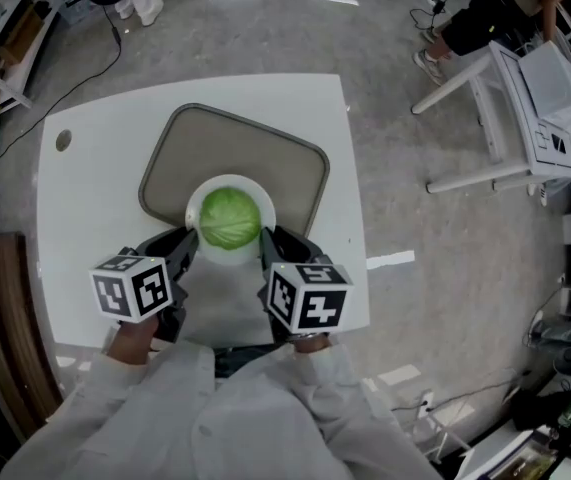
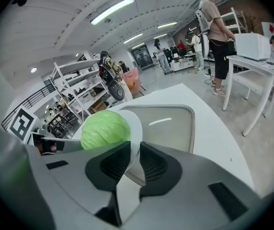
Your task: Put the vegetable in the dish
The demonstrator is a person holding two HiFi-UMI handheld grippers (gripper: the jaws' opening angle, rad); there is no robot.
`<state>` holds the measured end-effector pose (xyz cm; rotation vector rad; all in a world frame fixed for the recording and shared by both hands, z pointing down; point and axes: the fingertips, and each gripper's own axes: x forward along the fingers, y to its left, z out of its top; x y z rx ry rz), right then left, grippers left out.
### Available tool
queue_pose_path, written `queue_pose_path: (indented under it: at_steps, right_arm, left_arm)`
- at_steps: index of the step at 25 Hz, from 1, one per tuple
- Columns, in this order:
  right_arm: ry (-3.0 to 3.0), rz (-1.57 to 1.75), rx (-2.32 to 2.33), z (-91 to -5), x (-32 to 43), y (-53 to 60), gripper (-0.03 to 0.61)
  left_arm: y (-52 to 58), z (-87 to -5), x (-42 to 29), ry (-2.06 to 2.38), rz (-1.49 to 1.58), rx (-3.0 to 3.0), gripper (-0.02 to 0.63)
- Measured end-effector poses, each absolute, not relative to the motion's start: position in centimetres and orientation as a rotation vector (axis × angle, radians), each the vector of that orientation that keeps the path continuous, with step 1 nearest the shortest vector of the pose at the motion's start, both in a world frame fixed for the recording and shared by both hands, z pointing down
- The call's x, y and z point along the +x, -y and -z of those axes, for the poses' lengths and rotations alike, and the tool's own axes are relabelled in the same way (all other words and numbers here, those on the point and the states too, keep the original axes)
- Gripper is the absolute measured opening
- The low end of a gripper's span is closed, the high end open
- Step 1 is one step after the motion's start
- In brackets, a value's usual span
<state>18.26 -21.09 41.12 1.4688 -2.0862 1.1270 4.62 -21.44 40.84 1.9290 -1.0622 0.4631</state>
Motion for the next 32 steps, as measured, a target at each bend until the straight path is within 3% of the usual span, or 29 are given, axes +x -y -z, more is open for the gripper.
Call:
queue_pose_path:
  at_steps: [32]
  right_arm:
    - [2.012, -1.212, 1.390, -47.7, 17.5, 31.0, 0.069]
  left_arm:
    - [31.0, -47.0, 3.9, 1.079, -0.533, 1.832, 0.066]
